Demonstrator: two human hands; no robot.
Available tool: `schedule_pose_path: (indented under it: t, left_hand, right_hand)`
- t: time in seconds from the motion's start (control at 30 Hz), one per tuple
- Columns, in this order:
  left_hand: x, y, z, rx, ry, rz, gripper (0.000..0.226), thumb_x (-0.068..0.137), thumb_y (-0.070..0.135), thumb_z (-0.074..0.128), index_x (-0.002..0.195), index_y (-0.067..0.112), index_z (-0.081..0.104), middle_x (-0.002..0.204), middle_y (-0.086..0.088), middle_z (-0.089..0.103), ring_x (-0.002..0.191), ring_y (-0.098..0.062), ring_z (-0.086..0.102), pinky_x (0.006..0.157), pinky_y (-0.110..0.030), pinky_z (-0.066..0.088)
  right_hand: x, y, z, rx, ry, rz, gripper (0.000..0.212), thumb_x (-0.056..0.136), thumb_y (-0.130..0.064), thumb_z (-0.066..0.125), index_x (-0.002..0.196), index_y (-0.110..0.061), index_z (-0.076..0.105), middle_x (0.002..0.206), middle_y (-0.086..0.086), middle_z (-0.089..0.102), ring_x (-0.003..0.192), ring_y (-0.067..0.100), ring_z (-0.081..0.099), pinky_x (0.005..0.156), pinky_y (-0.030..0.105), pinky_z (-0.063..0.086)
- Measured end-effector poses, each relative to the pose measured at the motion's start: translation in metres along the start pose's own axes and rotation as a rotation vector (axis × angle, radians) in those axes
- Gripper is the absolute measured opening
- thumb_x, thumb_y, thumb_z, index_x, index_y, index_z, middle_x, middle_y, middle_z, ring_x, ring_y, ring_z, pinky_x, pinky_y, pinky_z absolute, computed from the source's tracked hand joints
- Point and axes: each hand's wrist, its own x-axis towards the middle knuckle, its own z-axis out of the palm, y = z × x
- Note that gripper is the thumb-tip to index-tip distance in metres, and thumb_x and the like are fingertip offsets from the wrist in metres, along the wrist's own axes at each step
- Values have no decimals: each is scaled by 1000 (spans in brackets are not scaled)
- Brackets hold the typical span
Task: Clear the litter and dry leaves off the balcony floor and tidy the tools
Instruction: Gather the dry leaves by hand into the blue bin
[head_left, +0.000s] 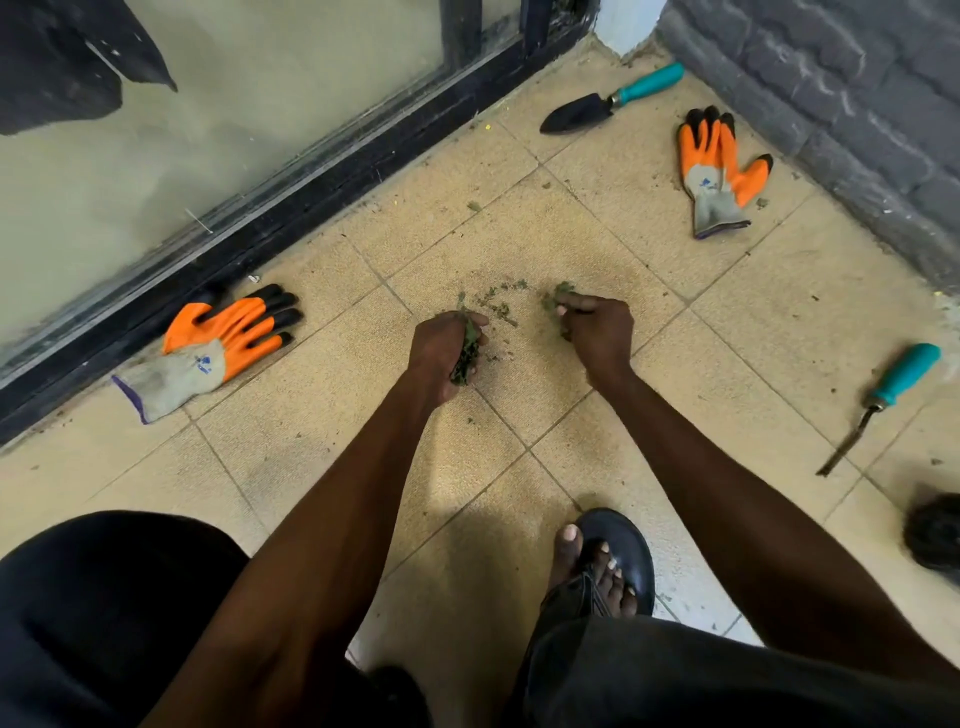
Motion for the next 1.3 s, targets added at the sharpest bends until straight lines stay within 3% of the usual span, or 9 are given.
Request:
schedule_pose_path:
  t: [0.1,0.27,0.43,0.53,0.67,0.8,1.0,1.13,1.3]
  left_hand:
    - [-2,-5,7,-84,13,-19,16,89,9,54,83,10,68,69,-5,60,54,-17,53,49,-25,40]
    - [-2,-6,19,-362,-88,-59,39,85,52,64,92,14,70,88,-5,69,85,-22,67,90,-35,50]
    - [1,-4,16,-343,-19,-55,33,79,46,74,79,14,67,69,-2,65,65,-17,65,68,-29,51]
    - [1,-7,12,-410,-44,-98,27,69,35,82,82,16,68,78,-2,63,72,-18,63,71,-31,51]
    - [0,-6,8,-470,-138,-164,8,79,18,66,85,13,64,85,-5,61,77,-19,64,68,-31,54]
    - [26,-9,-2,-484,-130,-193,45,68,11,70,111,12,59,114,-13,58,116,-27,58,99,-44,47]
    - [-1,9,-1,-428,-47,-110,10,85,2,55,78,8,59,69,-10,60,57,-22,59,55,-28,52]
    - [8,15,-8,-535,-5,-86,18,84,-4,52,73,10,52,56,-2,44,37,-13,40,37,-16,34]
    - [10,21,-13,-546,-36,-73,20,83,-4,50,71,12,49,56,1,41,39,-11,34,37,-16,31]
  right_hand:
    - [-12,-11,24,366,-39,287,17,86,1,67,98,-10,74,106,5,73,98,16,69,81,36,60]
    - [-62,-38,63,62,-241,50,31,99,-8,45,122,-13,66,131,4,62,112,11,58,100,31,46]
    - [-77,-46,66,-137,-350,-128,38,102,-15,39,140,-18,44,119,7,66,103,19,65,86,32,54]
    - [-69,-46,67,-152,-243,-165,23,99,-10,44,121,-12,52,96,10,70,82,21,68,67,35,57]
    - [-57,-45,73,-136,-122,-196,17,88,2,57,89,-7,71,93,6,67,88,14,62,76,18,49]
    - [-54,-45,82,-257,-28,-143,12,82,-9,71,79,-20,66,100,-6,51,102,11,43,87,17,31]
    - [-51,-36,59,70,-217,-86,32,90,-27,68,120,-15,63,126,0,63,114,9,57,95,27,47]
    - [-38,12,33,-402,17,-29,69,103,-48,29,151,0,20,159,18,20,148,27,15,118,33,8]
    - [-33,35,52,-828,-251,-176,86,94,-66,0,154,-4,-6,161,17,-10,149,29,-13,121,41,-6]
